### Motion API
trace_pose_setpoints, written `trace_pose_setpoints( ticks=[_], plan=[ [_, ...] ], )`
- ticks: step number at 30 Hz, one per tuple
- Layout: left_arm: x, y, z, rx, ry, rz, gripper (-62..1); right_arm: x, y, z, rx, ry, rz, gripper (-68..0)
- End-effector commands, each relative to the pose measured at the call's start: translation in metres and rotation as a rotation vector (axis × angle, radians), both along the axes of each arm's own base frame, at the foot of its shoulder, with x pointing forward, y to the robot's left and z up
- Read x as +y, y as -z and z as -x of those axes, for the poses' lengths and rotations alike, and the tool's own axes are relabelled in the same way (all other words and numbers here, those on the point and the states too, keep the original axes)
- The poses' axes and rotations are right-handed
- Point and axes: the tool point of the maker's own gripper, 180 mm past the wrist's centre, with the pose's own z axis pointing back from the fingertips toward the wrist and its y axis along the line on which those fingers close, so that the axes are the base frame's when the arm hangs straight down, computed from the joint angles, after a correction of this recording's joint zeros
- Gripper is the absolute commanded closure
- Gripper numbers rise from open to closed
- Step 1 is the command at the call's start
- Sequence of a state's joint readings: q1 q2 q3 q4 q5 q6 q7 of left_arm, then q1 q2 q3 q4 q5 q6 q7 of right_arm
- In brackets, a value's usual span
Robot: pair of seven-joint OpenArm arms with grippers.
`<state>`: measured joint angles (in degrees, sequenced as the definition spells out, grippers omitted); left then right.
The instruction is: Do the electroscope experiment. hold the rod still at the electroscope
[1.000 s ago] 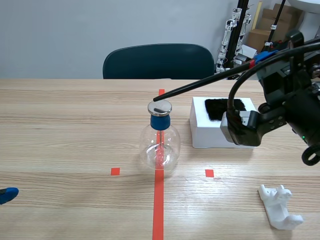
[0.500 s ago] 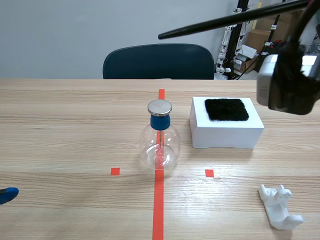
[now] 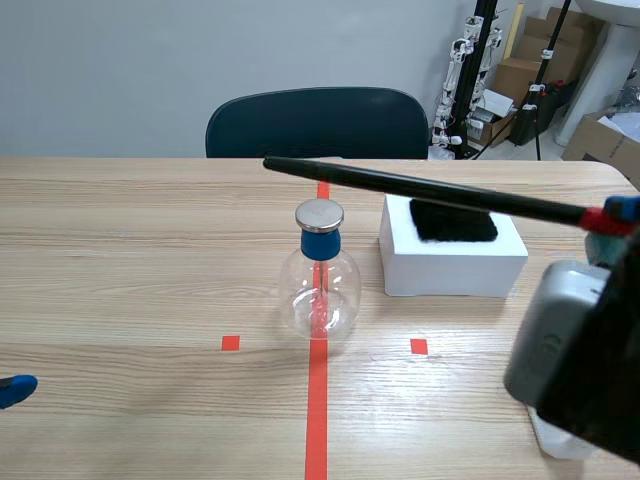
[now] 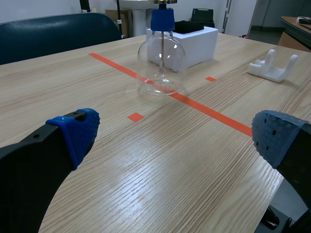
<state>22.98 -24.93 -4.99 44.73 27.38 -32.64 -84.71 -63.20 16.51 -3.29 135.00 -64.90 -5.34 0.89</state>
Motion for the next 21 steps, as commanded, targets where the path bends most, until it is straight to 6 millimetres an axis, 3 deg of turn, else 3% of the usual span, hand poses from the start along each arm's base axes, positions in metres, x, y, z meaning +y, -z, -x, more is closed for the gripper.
trace_pose_setpoints(
  ticks=[1,10,21],
  plan=[
    [0.002,-0.009,-0.004,-0.036,-0.004,0.017,-62.3,0.006,-0.003,0.002,-0.003,-0.026,-0.041,-2.4],
    [0.002,-0.009,-0.004,-0.036,-0.004,0.017,-62.3,0.022,0.009,0.025,0.107,-0.073,-0.197,-2.4],
    [0.002,-0.009,-0.004,-0.036,-0.004,0.017,-62.3,0.034,0.015,0.04,0.164,-0.135,-0.229,-2.4]
  ],
)
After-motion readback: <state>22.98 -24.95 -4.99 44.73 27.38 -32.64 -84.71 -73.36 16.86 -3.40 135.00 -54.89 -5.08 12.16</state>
